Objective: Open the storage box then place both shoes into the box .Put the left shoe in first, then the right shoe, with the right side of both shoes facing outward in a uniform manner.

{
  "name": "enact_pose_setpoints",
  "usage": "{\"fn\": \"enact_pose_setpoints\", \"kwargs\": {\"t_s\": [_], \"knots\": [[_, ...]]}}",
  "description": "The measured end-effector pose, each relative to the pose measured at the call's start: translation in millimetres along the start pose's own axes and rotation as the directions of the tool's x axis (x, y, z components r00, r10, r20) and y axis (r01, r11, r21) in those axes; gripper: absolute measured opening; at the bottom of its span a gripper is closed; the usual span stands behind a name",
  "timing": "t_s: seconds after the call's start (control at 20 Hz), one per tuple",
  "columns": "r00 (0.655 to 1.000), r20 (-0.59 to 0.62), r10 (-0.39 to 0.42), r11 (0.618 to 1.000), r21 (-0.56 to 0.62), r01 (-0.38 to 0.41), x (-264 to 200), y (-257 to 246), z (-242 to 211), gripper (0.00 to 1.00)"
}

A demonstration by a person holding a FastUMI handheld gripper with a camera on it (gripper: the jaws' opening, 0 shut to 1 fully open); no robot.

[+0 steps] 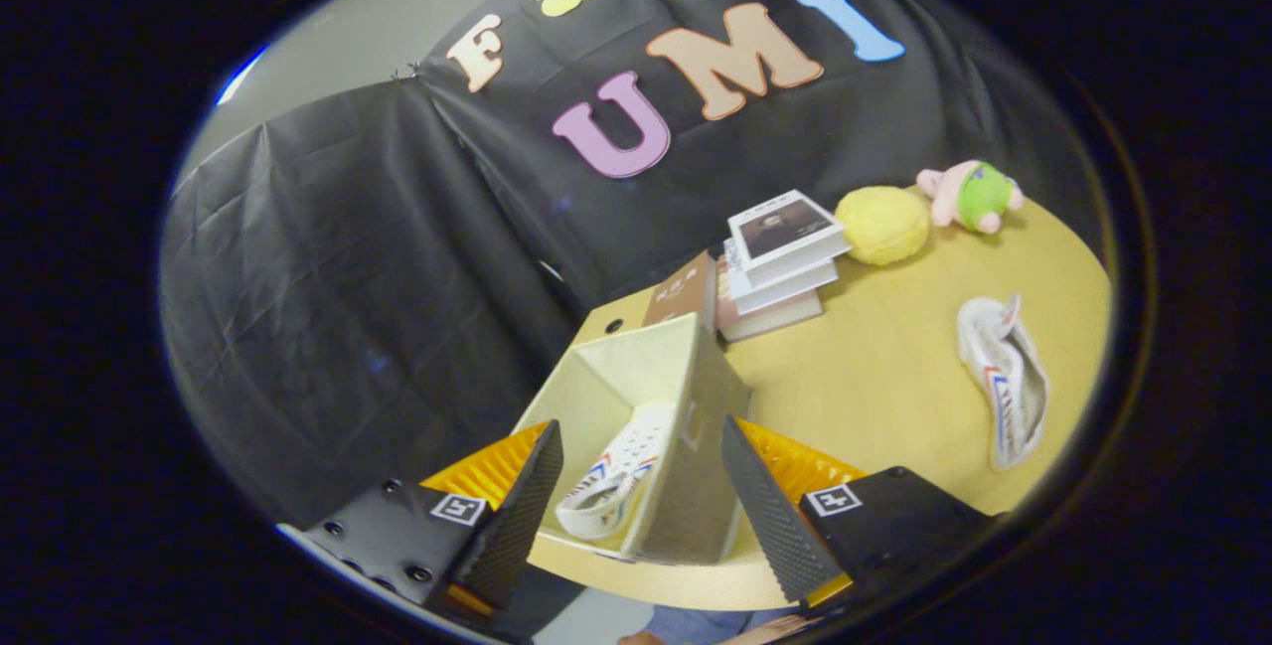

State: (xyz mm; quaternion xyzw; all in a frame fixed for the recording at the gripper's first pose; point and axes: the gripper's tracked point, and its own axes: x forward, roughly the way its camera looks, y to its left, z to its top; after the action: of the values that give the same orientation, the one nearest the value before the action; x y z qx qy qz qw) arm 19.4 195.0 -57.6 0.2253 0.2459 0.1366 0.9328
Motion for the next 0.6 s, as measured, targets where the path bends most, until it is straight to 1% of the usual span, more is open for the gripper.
{"fn": "enact_pose_setpoints", "kwargs": {"t_s": [0.15,0.25,0.4,0.45,0.55,0.6], "knots": [[0.988,0.031,-0.15,0.985,-0.077,0.152,-20,-72,10,1.0],[0.97,0.037,-0.241,0.963,-0.112,0.243,-32,-116,11,0.99],[0.935,0.033,-0.352,0.927,-0.126,0.353,-43,-175,12,0.99],[0.918,0.04,-0.395,0.907,-0.143,0.397,-48,-196,14,0.99],[0.871,0.056,-0.488,0.851,-0.191,0.489,-57,-239,19,0.98],[0.856,0.052,-0.514,0.834,-0.202,0.513,-57,-256,18,0.97]]}}
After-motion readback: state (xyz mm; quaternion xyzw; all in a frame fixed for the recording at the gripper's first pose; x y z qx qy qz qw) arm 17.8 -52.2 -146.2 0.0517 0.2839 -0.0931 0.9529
